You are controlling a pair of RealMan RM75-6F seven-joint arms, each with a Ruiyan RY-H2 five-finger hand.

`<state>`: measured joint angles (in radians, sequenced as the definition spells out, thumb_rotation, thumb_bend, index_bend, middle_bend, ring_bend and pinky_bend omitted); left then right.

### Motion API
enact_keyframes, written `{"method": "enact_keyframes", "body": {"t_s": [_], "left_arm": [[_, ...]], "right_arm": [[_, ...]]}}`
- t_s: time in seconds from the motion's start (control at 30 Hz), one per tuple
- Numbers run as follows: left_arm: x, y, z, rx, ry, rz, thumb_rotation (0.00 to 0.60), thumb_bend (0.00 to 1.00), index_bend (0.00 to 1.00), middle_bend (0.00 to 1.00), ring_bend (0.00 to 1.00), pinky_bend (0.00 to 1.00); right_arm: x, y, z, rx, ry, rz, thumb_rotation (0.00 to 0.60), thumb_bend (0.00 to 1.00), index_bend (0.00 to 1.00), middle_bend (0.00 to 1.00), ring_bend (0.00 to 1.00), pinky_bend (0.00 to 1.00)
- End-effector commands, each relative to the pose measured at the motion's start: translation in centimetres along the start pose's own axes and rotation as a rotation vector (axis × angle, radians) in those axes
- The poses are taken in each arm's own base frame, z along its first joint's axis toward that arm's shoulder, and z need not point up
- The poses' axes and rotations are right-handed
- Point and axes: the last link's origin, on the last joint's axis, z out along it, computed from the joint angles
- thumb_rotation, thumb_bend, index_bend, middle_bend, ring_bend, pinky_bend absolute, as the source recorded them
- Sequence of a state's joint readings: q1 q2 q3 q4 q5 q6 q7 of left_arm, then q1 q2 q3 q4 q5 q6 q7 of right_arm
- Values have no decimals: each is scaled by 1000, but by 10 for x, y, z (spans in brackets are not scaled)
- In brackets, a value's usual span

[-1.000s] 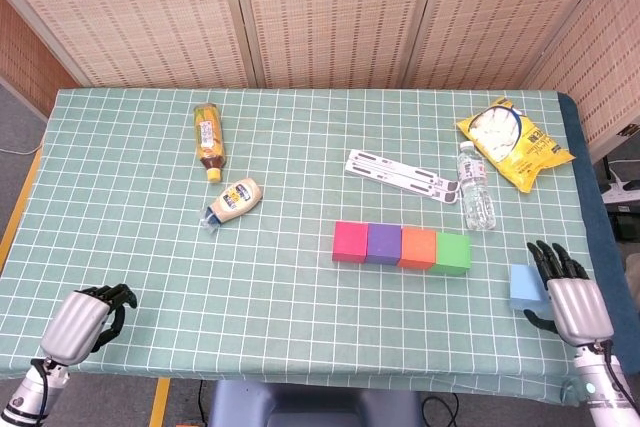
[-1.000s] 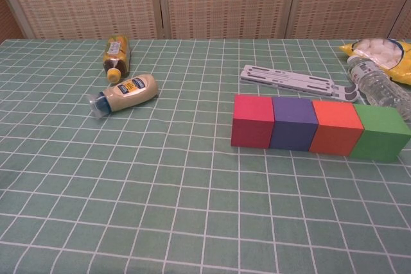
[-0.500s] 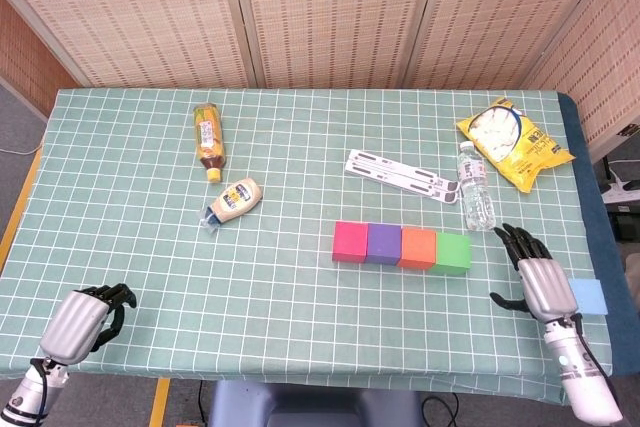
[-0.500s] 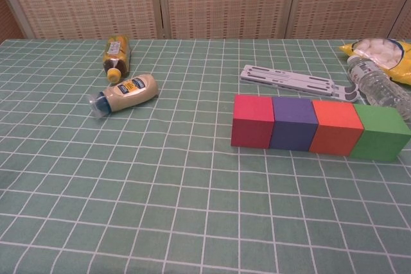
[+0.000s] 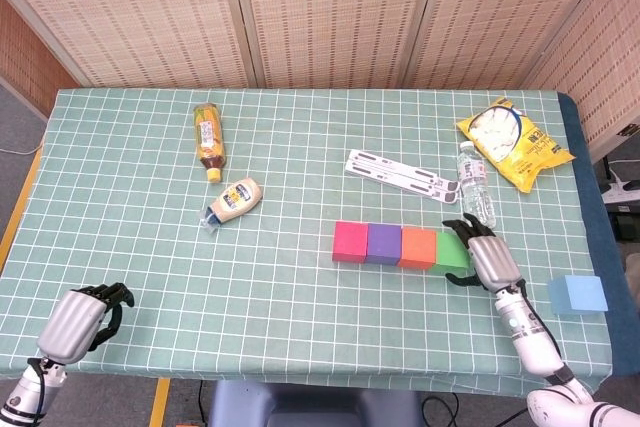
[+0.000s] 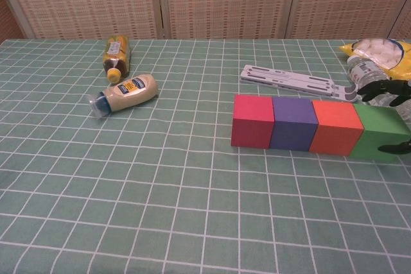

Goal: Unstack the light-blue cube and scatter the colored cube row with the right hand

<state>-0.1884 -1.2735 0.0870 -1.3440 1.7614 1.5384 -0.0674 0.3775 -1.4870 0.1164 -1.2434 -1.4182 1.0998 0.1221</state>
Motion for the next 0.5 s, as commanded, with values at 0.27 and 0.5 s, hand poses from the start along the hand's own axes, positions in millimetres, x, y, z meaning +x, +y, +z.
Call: {"method": "enact_keyframes", "body": {"t_s": [0.27,0.5], "left_arm": [[1,0,-1,0,7,1,600,740,526,495,587,731],[1,0,-1,0,7,2,600,740,526,494,587,730]], "right_arm": [[-6,1,6,27,65,-20,600,43,552,512,452,593],[12,13,-19,-24,105,-97,600,43,586,542,486,624]]}}
